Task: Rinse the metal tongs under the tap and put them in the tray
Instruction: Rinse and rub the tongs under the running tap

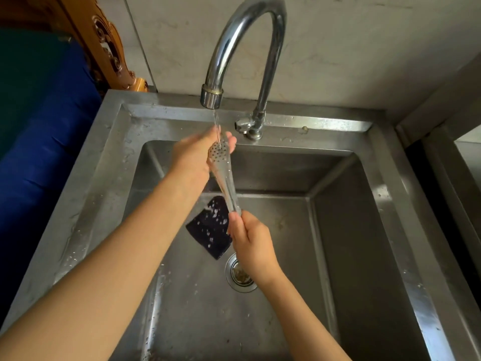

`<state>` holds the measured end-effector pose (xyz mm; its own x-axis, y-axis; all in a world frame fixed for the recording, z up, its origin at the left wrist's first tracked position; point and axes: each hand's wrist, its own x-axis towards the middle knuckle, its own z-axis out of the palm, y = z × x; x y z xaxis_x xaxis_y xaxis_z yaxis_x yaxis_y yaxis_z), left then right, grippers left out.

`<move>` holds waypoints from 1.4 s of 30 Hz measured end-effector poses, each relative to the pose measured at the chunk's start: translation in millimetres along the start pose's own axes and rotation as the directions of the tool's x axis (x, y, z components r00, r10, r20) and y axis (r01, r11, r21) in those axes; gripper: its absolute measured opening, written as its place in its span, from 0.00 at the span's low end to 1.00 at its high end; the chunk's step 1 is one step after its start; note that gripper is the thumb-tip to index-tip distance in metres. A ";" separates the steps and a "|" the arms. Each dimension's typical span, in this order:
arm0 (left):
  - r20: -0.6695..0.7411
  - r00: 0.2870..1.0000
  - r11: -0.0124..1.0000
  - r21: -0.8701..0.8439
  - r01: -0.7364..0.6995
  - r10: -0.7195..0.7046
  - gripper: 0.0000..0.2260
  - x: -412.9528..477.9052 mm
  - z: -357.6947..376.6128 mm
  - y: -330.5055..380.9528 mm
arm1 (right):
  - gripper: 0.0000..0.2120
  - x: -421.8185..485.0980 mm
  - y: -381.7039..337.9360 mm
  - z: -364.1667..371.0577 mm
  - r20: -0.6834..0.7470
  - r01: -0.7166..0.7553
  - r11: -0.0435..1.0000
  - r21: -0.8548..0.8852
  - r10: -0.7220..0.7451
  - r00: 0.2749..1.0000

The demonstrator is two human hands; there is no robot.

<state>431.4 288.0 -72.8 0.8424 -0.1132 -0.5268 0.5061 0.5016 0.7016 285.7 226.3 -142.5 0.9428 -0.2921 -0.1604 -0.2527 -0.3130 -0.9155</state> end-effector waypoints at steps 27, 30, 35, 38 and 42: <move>0.109 0.994 0.988 0.156 -0.022 0.005 0.02 -28.5 -5.0 -19.7 | 0.20 -14.1 1.1 6.2 -0.088 -0.035 0.991 0.127 0.046 0.995; 0.035 0.999 0.998 0.053 -0.016 0.014 0.05 -19.5 -3.7 -6.9 | 0.19 -23.7 4.3 11.0 -0.061 -0.008 0.997 0.077 0.012 0.998; 0.120 0.993 0.997 0.073 -0.010 0.001 0.07 -37.0 -12.2 -31.6 | 0.20 -15.4 1.0 7.3 -0.082 -0.064 0.991 0.117 0.074 0.994; 0.122 0.992 0.981 0.184 -0.064 0.042 0.04 -30.4 -16.8 -17.3 | 0.20 -26.0 6.3 7.0 -0.056 -0.067 0.990 0.124 0.075 0.996; 0.057 0.994 0.995 0.018 -0.098 0.096 0.05 -23.6 -2.3 -5.7 | 0.20 -29.6 5.4 10.3 -0.071 -0.020 0.996 0.090 0.026 0.997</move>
<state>408.2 289.8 -65.5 0.8965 -0.1135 -0.4282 0.4247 0.4951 0.7579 258.7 242.5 -146.5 0.9181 -0.3637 -0.1576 -0.2507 -0.2247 -0.9416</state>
